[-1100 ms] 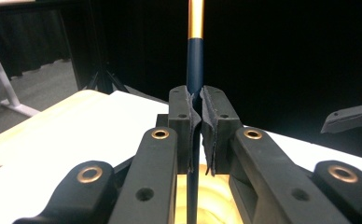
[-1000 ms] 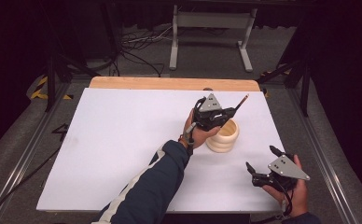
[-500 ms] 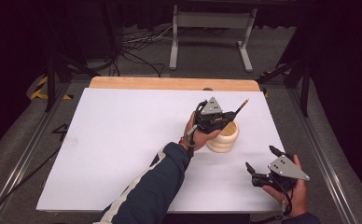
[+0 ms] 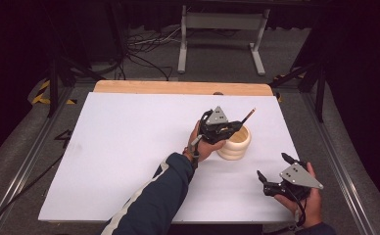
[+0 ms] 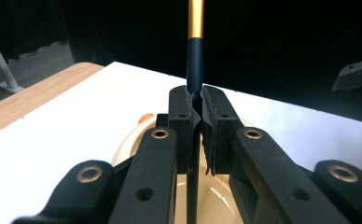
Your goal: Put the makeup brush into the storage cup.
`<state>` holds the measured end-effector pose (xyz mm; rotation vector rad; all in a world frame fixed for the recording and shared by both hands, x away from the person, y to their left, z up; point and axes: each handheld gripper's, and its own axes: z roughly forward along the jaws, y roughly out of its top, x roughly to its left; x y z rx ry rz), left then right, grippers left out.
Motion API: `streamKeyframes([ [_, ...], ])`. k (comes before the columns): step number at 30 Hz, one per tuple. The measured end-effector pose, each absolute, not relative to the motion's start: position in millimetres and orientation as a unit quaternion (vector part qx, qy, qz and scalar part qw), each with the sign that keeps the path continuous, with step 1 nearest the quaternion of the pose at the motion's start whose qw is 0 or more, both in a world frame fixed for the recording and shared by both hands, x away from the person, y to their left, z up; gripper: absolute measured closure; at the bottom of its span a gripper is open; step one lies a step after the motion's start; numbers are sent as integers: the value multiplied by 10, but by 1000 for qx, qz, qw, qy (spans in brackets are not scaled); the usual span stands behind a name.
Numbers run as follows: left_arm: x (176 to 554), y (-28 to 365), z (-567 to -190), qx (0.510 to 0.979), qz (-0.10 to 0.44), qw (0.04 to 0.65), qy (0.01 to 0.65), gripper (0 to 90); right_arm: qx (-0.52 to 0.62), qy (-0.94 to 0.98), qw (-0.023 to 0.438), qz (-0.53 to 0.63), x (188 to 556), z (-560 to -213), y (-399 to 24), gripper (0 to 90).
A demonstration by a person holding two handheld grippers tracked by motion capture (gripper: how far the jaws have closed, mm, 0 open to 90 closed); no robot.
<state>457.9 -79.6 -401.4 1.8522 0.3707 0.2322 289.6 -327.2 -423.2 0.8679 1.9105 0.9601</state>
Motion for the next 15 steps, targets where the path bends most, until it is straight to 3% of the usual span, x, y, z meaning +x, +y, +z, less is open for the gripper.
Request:
streamKeyframes([
  [15, 4537, -750, -4020, 797, 109, 574, 151, 827, 344, 757, 406, 378, 2899, -4233, -3268, 55],
])
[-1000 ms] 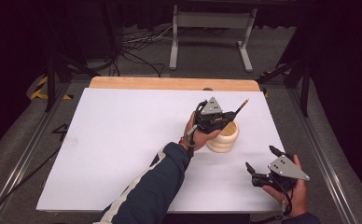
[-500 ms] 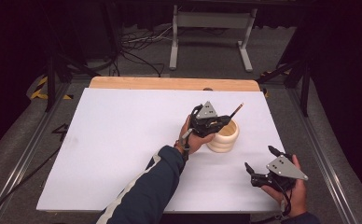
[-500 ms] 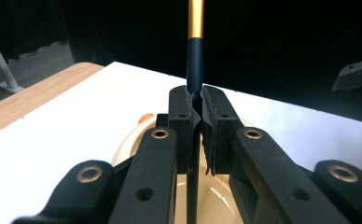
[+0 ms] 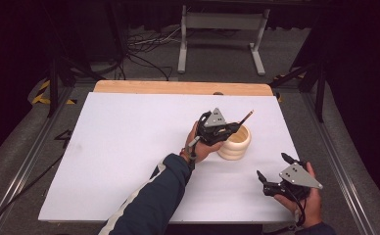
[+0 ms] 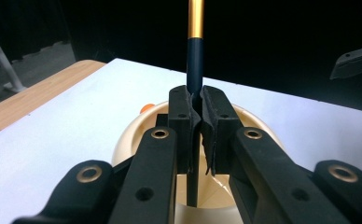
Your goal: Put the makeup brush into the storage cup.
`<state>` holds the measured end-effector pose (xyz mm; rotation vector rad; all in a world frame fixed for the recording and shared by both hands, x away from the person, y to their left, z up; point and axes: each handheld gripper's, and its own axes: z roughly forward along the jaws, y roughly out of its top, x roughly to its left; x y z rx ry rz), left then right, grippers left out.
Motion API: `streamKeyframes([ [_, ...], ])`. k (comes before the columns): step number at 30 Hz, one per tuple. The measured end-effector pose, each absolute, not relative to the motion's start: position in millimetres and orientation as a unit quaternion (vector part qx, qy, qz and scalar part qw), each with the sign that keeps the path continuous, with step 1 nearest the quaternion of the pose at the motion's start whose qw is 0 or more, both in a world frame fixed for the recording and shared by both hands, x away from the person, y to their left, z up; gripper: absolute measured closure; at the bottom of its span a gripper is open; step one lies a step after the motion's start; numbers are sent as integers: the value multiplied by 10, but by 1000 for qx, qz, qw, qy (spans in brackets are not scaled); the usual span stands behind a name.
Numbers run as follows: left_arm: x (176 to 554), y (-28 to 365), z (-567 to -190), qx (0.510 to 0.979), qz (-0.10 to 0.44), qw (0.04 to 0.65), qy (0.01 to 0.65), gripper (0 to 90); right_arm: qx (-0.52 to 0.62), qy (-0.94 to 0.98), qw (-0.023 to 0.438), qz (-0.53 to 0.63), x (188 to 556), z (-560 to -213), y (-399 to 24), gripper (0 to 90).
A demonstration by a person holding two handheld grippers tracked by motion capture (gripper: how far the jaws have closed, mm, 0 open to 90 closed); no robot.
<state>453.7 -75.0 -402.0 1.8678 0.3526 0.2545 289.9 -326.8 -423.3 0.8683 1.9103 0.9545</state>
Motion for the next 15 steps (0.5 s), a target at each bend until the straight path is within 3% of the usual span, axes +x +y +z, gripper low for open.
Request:
streamKeyframes([
  [15, 4516, -711, -4083, 796, 115, 572, 159, 820, 345, 757, 409, 376, 2900, -4235, -3271, 55],
])
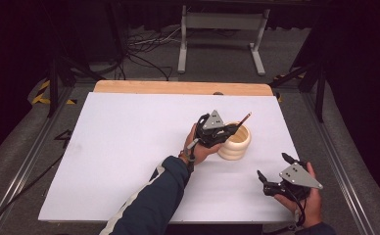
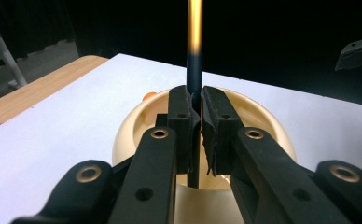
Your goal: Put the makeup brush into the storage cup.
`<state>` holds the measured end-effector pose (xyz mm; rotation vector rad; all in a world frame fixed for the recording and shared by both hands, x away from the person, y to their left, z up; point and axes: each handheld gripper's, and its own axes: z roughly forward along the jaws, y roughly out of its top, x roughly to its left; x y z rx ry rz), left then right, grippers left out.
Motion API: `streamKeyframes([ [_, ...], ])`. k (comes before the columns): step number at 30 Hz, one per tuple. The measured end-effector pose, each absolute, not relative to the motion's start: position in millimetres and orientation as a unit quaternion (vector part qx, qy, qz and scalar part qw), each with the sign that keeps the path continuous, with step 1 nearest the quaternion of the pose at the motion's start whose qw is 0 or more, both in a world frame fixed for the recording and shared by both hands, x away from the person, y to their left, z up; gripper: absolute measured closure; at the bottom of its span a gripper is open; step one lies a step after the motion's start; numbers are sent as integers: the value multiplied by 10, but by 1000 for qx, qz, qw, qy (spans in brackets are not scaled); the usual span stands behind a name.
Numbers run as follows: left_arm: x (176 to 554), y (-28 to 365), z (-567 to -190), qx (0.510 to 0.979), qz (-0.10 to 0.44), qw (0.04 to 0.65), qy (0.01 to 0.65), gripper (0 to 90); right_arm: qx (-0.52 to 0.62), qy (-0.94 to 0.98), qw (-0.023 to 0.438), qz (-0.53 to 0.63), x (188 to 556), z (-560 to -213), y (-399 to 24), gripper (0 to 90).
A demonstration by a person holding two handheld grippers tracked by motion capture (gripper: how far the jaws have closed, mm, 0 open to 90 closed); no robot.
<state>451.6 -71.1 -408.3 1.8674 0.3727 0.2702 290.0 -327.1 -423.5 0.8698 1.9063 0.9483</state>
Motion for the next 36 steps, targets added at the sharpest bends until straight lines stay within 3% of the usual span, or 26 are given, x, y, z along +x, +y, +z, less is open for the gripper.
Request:
streamKeyframes([
  [11, 4482, -685, -4017, 793, 126, 576, 154, 758, 345, 758, 407, 376, 2902, -4237, -3267, 55],
  [28, 4353, -578, -3826, 801, 175, 557, 135, 552, 343, 759, 407, 374, 2900, -4240, -3256, 55],
  [36, 4281, -454, -3712, 807, 211, 536, 130, 346, 342, 760, 408, 372, 2898, -4245, -3247, 55],
])
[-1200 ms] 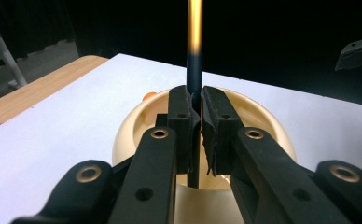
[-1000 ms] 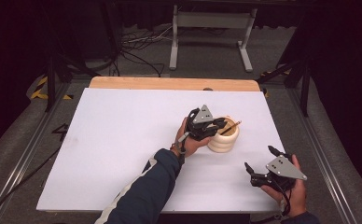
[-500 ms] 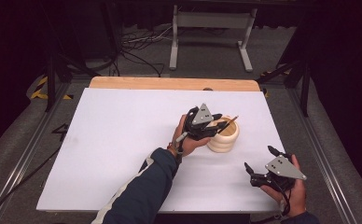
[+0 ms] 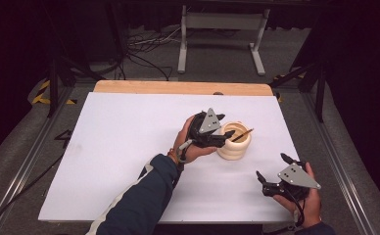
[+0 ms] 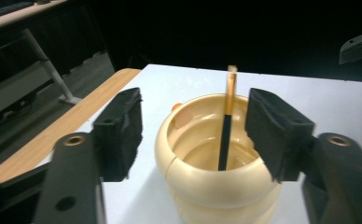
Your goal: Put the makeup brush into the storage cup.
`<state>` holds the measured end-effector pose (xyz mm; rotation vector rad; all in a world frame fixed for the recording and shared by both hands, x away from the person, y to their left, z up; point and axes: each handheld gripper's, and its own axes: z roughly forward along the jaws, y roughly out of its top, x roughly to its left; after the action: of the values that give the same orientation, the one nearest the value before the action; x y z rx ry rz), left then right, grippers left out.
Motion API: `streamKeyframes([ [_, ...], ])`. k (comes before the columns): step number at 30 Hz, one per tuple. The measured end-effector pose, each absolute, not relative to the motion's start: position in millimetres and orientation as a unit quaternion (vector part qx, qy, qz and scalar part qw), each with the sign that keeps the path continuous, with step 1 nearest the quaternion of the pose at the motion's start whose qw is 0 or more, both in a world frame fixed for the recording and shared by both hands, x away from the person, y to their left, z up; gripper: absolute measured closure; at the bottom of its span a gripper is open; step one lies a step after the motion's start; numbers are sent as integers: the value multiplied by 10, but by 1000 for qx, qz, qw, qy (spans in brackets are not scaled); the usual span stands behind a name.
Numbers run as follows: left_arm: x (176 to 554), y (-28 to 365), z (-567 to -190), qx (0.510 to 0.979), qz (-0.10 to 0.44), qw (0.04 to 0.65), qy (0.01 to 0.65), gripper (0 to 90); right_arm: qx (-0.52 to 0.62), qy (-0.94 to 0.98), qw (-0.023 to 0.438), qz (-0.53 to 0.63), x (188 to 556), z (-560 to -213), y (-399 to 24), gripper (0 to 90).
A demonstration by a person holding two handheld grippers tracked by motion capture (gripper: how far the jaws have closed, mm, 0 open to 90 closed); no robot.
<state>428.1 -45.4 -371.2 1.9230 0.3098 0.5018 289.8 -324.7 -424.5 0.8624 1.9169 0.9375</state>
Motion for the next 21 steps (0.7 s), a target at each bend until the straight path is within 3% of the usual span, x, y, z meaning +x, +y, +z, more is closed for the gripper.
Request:
streamKeyframes([
  [4, 4262, -380, -3658, 808, 217, 530, 137, 208, 346, 760, 406, 372, 2900, -4249, -3257, 55],
  [9, 4260, -297, -3622, 816, 215, 518, 142, 118, 348, 759, 406, 373, 2892, -4245, -3258, 55],
  [15, 4228, -166, -3562, 814, 216, 522, 137, 53, 349, 758, 405, 373, 2904, -4247, -3266, 55],
  [21, 4212, -45, -3537, 808, 216, 531, 135, 61, 350, 756, 405, 376, 2890, -4242, -3274, 55],
])
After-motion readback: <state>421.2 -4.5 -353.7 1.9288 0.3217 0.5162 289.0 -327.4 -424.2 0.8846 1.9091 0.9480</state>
